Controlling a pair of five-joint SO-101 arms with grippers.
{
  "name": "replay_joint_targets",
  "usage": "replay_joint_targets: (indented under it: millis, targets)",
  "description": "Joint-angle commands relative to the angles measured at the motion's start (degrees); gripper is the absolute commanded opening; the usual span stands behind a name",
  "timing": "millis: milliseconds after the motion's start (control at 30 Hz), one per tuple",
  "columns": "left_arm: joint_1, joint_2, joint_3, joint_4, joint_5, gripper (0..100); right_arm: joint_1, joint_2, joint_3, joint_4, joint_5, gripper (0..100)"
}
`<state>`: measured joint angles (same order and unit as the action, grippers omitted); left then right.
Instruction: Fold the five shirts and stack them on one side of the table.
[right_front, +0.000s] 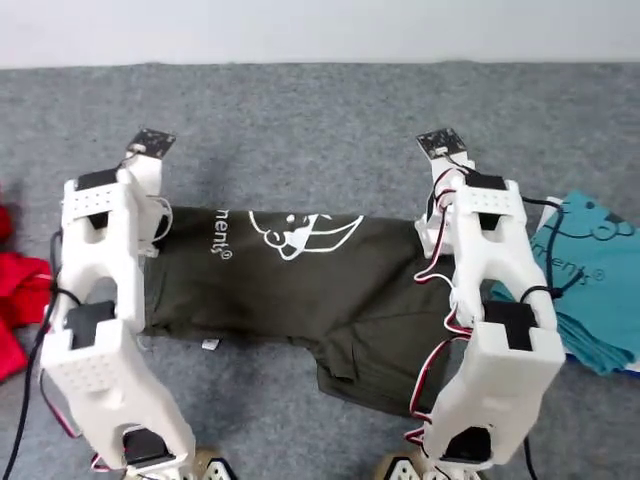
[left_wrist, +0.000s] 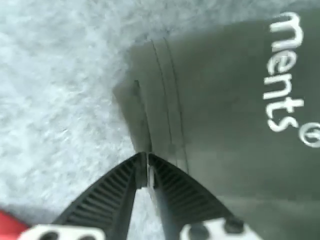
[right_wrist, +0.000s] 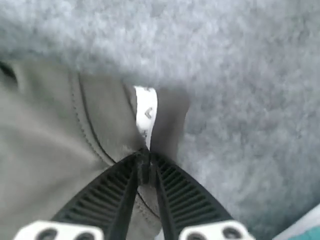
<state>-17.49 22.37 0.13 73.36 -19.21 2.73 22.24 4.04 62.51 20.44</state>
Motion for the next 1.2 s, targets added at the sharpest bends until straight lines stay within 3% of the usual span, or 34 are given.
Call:
replay_joint_targets:
  millis: [0,267,467,900,1167]
  targets:
    - [0.3,-8.7,-0.2,2.8,-1.1,1,-0.2,-5.1,-2.1,3.4,-0.2,0.9]
    - [2.3,-21.0,-0.2,6.2,-0.9,1,-5.6,-17.7,-2.1,10.9,-0.2,0.9]
    - [9.2,-24.9,-0.2,12.0,-1.1,1,-4.2,-30.5,-2.2,18.3,-0.2,0.9]
    - [38.3,-24.7,-0.1,17.1,-0.9,1,8.5,-56.1,-1.9,29.6,-0.2,1.1]
    - [57.6,-24.6,2.4,17.3,-1.1,2,15.3,-61.8,-1.8,34.2,-0.2,1.1]
